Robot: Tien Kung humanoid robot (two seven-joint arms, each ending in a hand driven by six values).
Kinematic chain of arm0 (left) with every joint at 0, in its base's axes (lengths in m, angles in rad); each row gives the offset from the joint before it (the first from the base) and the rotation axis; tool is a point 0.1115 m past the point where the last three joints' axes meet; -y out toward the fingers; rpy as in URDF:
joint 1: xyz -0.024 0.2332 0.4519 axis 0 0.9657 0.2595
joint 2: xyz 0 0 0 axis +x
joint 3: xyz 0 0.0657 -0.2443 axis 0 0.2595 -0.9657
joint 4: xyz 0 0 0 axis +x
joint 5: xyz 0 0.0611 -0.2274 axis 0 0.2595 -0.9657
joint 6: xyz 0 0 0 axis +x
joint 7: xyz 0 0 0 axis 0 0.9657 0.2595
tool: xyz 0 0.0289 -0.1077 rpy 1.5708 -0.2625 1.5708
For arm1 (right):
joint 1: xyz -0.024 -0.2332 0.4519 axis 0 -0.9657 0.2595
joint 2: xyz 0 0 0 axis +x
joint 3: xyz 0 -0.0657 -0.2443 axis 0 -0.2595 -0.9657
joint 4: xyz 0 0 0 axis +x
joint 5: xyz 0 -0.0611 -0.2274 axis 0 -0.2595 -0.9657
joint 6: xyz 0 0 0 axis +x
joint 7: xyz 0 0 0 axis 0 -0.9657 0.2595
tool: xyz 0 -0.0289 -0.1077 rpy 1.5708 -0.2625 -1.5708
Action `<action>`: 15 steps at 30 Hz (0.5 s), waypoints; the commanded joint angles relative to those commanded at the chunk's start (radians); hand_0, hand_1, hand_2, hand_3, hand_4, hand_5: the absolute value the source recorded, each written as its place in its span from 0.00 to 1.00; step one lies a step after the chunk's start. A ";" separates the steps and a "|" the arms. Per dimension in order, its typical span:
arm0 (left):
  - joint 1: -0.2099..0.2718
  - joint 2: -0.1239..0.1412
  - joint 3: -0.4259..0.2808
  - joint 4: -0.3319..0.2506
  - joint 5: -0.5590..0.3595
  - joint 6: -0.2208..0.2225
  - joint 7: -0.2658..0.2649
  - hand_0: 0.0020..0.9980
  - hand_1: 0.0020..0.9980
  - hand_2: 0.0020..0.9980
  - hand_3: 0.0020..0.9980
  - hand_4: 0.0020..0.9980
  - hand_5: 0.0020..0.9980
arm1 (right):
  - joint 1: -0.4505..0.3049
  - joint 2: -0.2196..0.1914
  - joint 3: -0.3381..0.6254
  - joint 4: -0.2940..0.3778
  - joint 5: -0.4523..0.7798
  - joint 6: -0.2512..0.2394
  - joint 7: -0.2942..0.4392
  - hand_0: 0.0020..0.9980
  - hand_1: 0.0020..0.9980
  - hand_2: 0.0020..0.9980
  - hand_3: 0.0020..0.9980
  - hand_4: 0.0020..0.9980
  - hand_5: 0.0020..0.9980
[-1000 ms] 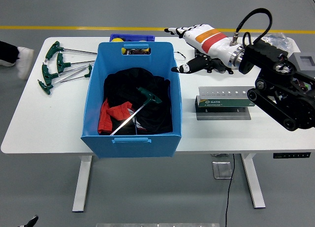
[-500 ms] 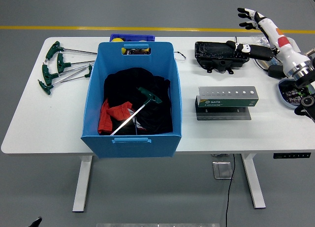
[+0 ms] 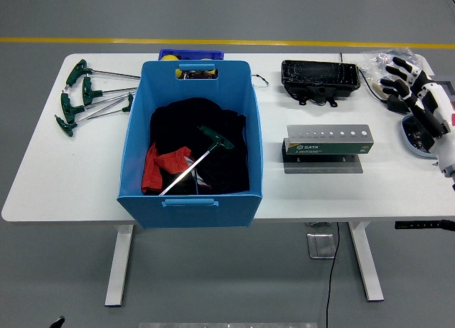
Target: Lift tool from toolbox,place it in box,lift tool from toolbox,place it in box
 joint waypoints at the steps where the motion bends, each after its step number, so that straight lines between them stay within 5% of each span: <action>1: 0.000 -0.001 0.000 0.000 0.000 -0.001 0.000 0.68 0.66 0.71 0.67 0.70 0.58 | -0.022 0.006 0.013 0.009 -0.004 0.003 -0.002 0.81 0.79 0.85 0.89 1.00 0.85; 15: -0.018 0.000 -0.016 -0.012 0.048 -0.019 0.039 0.69 0.69 0.73 0.68 0.70 0.59 | -0.173 0.095 0.142 0.114 -0.082 0.026 -0.023 0.82 0.79 0.85 0.93 1.00 0.91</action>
